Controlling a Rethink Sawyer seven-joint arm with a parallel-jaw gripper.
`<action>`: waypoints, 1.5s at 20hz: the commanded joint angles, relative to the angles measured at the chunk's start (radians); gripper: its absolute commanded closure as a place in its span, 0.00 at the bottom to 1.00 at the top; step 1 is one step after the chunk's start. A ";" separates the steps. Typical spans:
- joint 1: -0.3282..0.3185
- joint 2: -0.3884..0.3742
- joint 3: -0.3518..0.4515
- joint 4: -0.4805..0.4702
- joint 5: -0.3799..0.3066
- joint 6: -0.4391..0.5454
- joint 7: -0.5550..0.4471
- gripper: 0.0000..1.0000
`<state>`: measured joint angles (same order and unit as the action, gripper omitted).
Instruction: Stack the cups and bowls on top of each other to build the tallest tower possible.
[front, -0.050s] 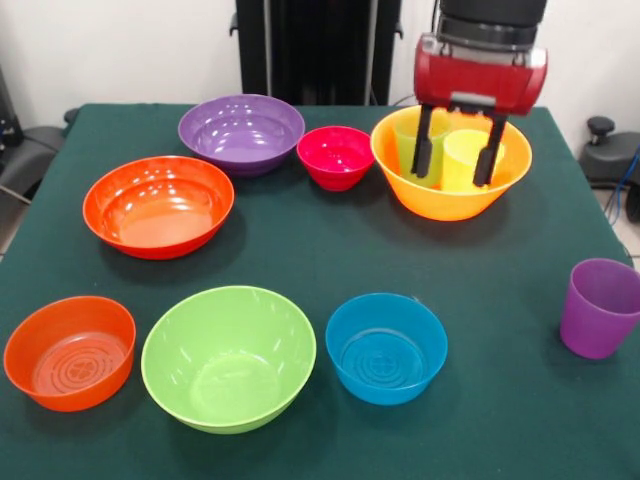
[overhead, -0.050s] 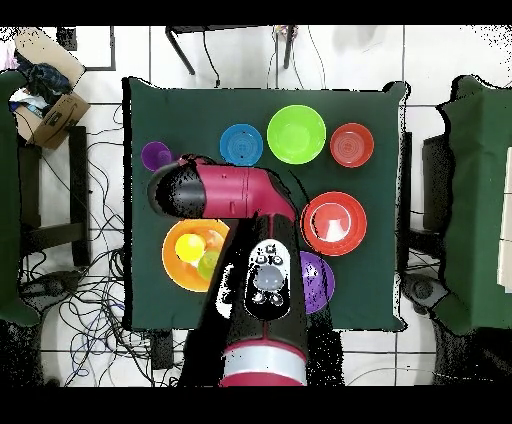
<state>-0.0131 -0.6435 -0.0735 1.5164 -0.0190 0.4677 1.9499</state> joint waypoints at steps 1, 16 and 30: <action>0.054 0.175 0.079 -0.166 -0.066 0.095 -0.003 0.00; 0.048 0.243 0.137 -0.276 -0.060 0.140 -0.087 0.00; 0.032 0.230 0.161 -0.323 -0.063 0.284 -0.138 0.00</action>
<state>0.0300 -0.4107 -0.0201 1.2525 -0.0196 0.5645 1.9499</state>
